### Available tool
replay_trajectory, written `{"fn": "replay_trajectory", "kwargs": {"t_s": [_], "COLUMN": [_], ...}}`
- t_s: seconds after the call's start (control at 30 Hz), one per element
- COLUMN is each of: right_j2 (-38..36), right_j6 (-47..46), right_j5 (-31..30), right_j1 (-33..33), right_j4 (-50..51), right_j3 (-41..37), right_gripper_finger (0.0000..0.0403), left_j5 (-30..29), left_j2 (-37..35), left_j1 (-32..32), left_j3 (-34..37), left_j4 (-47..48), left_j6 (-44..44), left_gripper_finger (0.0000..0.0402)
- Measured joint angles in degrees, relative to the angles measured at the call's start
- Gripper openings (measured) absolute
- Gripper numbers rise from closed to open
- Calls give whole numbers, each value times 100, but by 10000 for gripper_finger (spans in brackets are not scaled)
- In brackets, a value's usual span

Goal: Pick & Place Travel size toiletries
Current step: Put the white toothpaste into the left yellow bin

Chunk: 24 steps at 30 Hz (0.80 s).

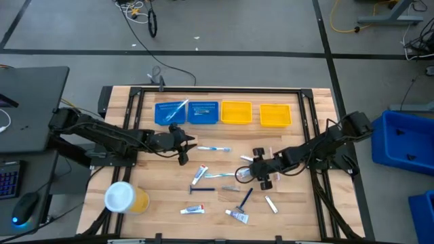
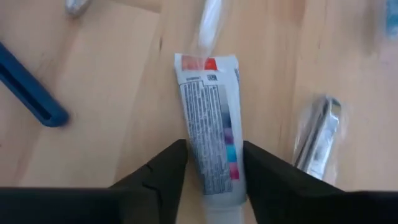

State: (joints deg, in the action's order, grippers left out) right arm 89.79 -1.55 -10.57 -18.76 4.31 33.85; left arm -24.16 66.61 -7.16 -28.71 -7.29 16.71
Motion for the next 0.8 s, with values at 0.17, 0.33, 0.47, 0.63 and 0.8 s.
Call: {"fn": "replay_trajectory", "kwargs": {"t_s": [0.17,0.33,0.47,0.63,0.8], "right_j2": [9,32,0,-235,-490], "right_j6": [64,68,336,1046,1577], "right_j5": [-8,-236,-886,-1718,-2354], "right_j1": [2,13,14,270,1001], "right_j4": [-165,-338,-333,-331,-341], "right_j3": [-4,19,222,484,588], "right_gripper_finger": [121,105,109,132,156], "left_j5": [0,0,0,0,0], "left_j2": [0,0,0,0,0], "left_j1": [0,0,0,0,0], "left_j3": [0,0,0,0,0], "left_j4": [2,4,4,4,-2], "left_j6": [0,0,48,48,47], "left_gripper_finger": [146,146,146,146,146]}}
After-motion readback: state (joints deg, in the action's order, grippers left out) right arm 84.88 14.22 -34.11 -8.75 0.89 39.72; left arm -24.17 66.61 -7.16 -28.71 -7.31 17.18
